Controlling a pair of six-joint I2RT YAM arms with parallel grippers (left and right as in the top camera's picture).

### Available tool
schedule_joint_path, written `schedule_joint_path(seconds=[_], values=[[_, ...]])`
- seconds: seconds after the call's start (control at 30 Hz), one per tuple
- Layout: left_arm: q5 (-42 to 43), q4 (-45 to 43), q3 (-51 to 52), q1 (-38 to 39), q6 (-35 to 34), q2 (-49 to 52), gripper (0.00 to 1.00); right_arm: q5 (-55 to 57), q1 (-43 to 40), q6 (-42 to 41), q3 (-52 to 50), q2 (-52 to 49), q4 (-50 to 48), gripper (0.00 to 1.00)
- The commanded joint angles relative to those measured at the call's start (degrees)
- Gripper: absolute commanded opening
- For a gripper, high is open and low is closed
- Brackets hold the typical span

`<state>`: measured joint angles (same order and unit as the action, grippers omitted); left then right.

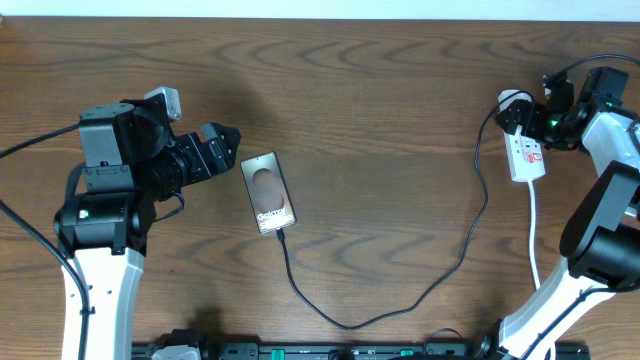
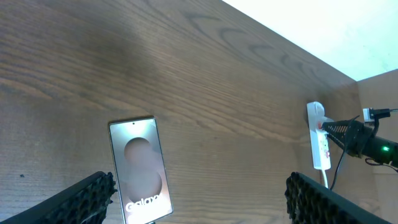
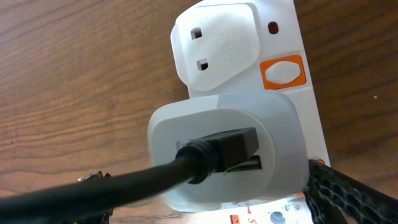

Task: Plug charger to phone and switch on socket
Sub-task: 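Hold the right gripper on the power strip switch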

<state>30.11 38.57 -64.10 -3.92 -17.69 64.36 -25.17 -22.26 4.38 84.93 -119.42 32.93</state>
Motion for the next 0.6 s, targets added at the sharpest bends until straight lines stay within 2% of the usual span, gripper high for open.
schedule_joint_path(seconds=[0.0,0.57], values=[[0.3,0.0,0.0,0.1,1.2,-0.4,0.91,-4.4,1.0,-1.6,-0.8,-2.3,1.5,0.95],[0.3,1.0,0.0,0.1,1.6,-0.4,0.90,-8.5,1.0,-3.8,-1.2,-2.4,0.7,0.95]])
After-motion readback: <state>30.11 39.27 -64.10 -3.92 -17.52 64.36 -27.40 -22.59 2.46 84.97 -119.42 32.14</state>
